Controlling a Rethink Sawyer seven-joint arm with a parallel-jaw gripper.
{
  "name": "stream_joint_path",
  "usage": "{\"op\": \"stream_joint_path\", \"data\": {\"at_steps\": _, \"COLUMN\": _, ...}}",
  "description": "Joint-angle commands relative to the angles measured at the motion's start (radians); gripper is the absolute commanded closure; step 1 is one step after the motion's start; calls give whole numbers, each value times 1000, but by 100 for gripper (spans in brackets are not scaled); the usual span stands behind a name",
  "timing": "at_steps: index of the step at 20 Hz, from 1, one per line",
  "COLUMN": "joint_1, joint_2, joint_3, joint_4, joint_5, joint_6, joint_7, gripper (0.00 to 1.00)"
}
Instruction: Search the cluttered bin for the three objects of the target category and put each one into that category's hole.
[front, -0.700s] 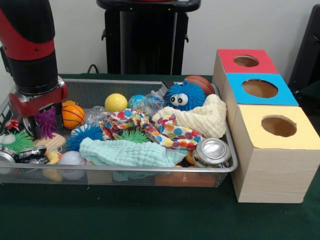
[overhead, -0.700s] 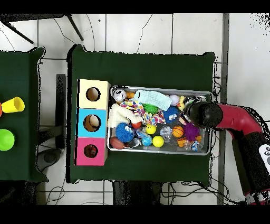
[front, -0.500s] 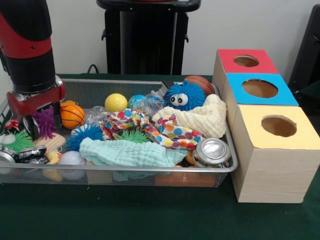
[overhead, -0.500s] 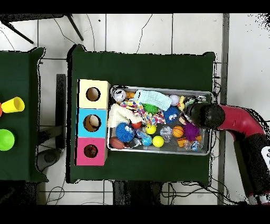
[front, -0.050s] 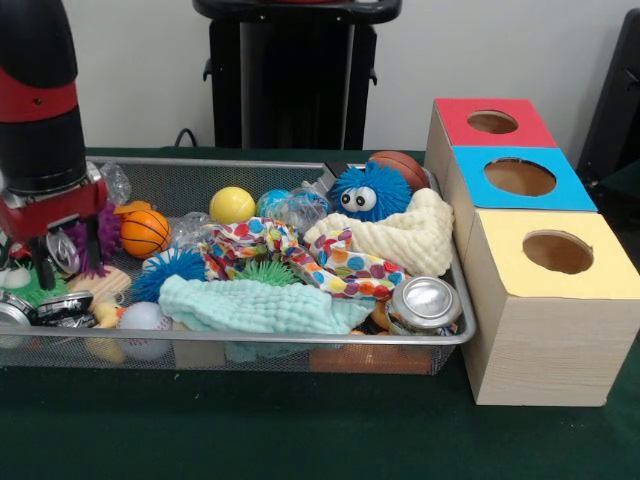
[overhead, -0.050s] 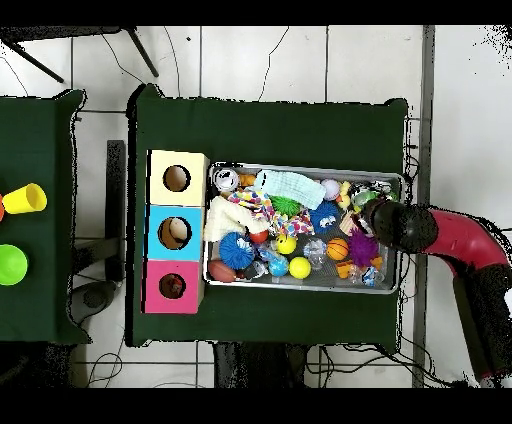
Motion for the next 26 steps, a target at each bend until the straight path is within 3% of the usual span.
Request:
{"op": "stream_joint_path", "data": {"at_steps": 1, "joint_1": 23, "joint_2": 99, "joint_3": 47, "joint_4": -63, "joint_5": -56, "joint_6": -49, "joint_7": -87, "gripper": 0}}
{"op": "stream_joint_path", "data": {"at_steps": 11, "joint_1": 60, "joint_2": 85, "joint_3": 42, "joint_4": -56, "joint_5": -68, "joint_6": -58, "joint_7": -84, "gripper": 0}}
{"op": "stream_joint_path", "data": {"at_steps": 18, "joint_1": 54, "joint_2": 142, "joint_3": 63, "joint_4": -117, "joint_5": -88, "joint_6": -57, "joint_7": -140, "gripper": 0}}
{"op": "stream_joint_path", "data": {"at_steps": 26, "joint_1": 61, "joint_2": 116, "joint_3": 55, "joint_4": -119, "joint_5": -93, "joint_6": -29, "joint_7": -123, "gripper": 0}}
